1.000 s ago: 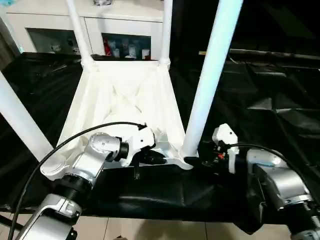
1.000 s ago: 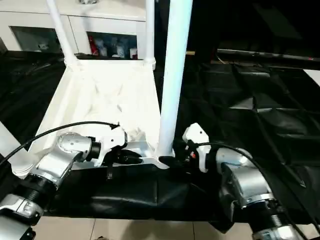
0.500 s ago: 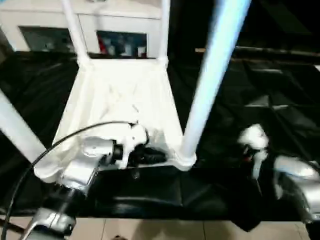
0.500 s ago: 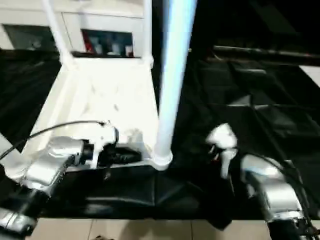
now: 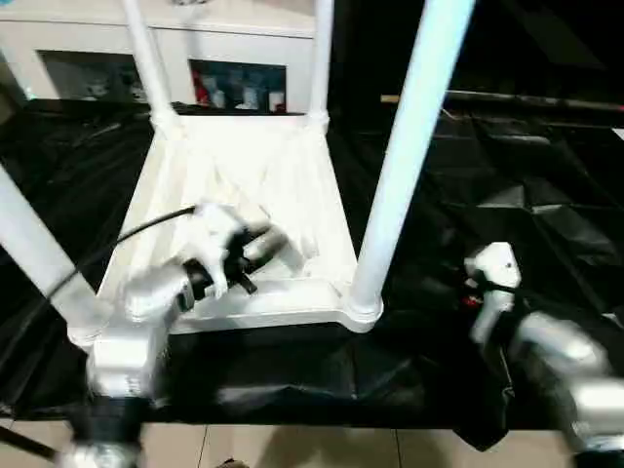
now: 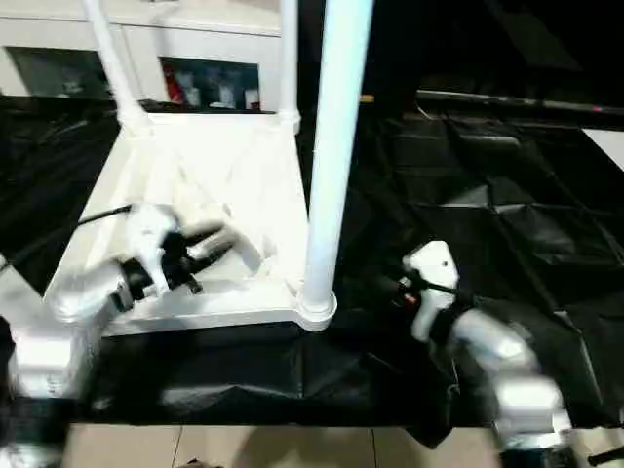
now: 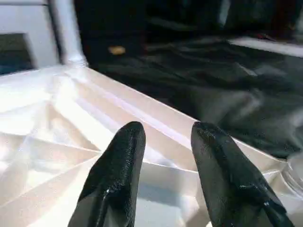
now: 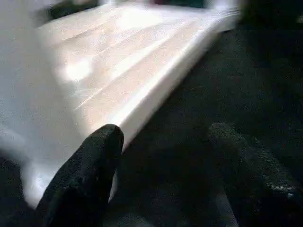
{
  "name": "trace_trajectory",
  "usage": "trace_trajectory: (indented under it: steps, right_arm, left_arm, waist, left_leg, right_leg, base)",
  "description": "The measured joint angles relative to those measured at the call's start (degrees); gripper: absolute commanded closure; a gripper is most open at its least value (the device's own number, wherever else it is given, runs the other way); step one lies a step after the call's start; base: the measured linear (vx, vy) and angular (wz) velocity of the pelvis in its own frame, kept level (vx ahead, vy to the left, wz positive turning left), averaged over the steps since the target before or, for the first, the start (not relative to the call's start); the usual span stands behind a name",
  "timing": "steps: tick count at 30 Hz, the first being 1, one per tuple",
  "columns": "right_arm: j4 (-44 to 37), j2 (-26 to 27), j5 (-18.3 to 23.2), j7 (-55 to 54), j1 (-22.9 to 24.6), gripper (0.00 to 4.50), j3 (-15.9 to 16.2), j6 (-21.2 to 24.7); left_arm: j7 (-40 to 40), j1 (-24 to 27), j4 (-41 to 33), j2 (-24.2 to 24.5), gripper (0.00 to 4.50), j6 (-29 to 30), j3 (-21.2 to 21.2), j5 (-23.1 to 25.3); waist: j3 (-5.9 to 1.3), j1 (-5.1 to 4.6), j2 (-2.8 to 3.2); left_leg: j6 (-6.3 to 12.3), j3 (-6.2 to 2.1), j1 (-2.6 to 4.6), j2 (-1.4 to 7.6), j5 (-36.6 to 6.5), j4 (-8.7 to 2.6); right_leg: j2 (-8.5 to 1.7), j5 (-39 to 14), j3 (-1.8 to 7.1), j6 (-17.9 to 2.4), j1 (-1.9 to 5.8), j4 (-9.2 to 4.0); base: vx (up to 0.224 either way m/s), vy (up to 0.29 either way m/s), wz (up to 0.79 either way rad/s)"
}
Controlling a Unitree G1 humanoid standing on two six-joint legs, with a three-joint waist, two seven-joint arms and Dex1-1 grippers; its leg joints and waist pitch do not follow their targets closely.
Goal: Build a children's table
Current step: Rotate leg to tighten
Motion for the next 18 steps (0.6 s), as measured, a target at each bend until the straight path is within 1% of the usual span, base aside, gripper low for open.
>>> trace_trajectory:
  steps: [2,4,5,7,10,12,13,14,16,18]
  right_arm:
    - [-2.6,3.6,-0.1,-4.7,0.9,1.25,-1.2,-0.5]
    - [-5.3,6.3,-0.6,-7.6,2.5,1.25,-0.8,-0.8]
    - [-6.7,7.8,-1.2,-8.9,3.9,1.25,0.2,-0.9]
    - [-7.9,8.7,-1.3,-9.3,5.8,1.25,2.5,-0.6]
    - [-8.0,8.9,-1.4,-8.8,7.8,1.25,4.3,-0.6]
    - [-9.8,7.1,-1.4,-7.3,9.9,1.25,5.3,-0.6]
    - [-9.9,6.0,-1.4,-6.7,10.5,1.25,5.3,-0.5]
    - [-9.9,4.6,-1.4,-5.8,11.0,1.25,5.3,-0.2]
    - [-10.4,3.4,-1.3,-4.0,11.6,1.25,5.4,0.0]
    - [-11.7,2.8,-1.2,-2.9,11.8,1.25,5.5,0.0]
  left_arm:
    - [4.7,3.3,-2.6,-2.9,2.22,-2.2,1.3,1.3]
    - [10.5,6.4,-5.5,-5.9,2.05,-2.4,2.4,2.6]
    - [13.7,8.8,-7.3,-7.1,1.92,-2.3,2.8,3.4]
    - [17.2,12.7,-9.0,-8.1,1.82,-3.5,3.3,4.6]
    - [18.8,15.8,-9.1,-8.4,1.82,-7.1,4.6,5.2]
    - [16.8,21.2,-11.6,-8.1,1.82,-12.1,5.2,4.2]
    - [15.9,23.0,-11.9,-7.6,1.82,-13.9,5.2,4.1]
    - [15.2,24.4,-12.0,-6.6,1.82,-15.7,5.4,4.2]
    - [15.5,25.2,-12.4,-5.7,1.82,-16.4,5.9,4.4]
    - [17.4,25.3,-13.1,-5.9,1.82,-16.6,7.2,4.4]
  waist:
    - [-0.05,-0.21,0.14]
    - [-0.10,-0.52,0.28]
    - [-0.12,-0.90,0.30]
    - [-0.12,-1.33,0.33]
    - [-0.09,-1.50,0.43]
    - [-0.22,-1.63,0.88]
    - [-0.20,-1.64,1.05]
    - [-0.16,-1.62,1.09]
    - [-0.15,-1.36,1.07]
    - [-0.15,-1.31,1.08]
  left_leg:
    - [-0.02,-0.03,0.02,0.01,0.0,-0.02]
    - [-0.05,-0.06,0.02,0.01,0.0,-0.06]
    - [-0.10,-0.09,0.05,0.01,-0.1,-0.08]
    - [-0.12,-0.15,0.02,0.02,-0.1,-0.08]
    - [-0.12,-0.20,0.01,0.02,-0.1,-0.07]
    - [-0.15,-0.27,0.04,0.03,-0.2,-0.13]
    - [-0.14,-0.30,0.08,0.03,-0.2,-0.18]
    - [-0.12,-0.31,0.06,0.01,-0.2,-0.17]
    - [-0.12,-0.41,0.07,0.01,-0.2,-0.16]
    - [-0.13,-0.42,0.22,0.02,-0.2,-0.17]
  right_leg:
    - [0.02,0.0,0.00,0.0,0.02,-0.03]
    - [0.04,-0.1,-0.01,0.1,0.04,-0.07]
    - [0.06,-0.2,-0.02,0.4,0.08,-0.09]
    - [0.11,-0.3,-0.03,0.4,0.08,-0.14]
    - [0.14,-0.3,-0.02,0.5,0.11,-0.23]
    - [0.22,-0.2,-0.01,0.5,0.36,-0.73]
    - [0.27,-0.2,0.00,0.6,0.53,-0.96]
    - [0.31,-0.2,0.07,0.6,0.54,-0.97]
    - [0.38,-0.2,0.10,0.6,0.61,-0.96]
    - [0.42,-0.2,0.14,0.6,0.76,-0.95]
  base:
    - [0.000,0.000,0.00]
    - [0.000,0.000,0.00]
    - [0.000,0.000,0.00]
    - [0.000,0.000,0.00]
    - [0.000,0.000,0.00]
    - [0.000,0.000,0.00]
    - [0.000,0.000,0.00]
    - [0.000,0.000,0.00]
    - [0.000,0.000,0.00]
    - [0.000,0.000,0.00]
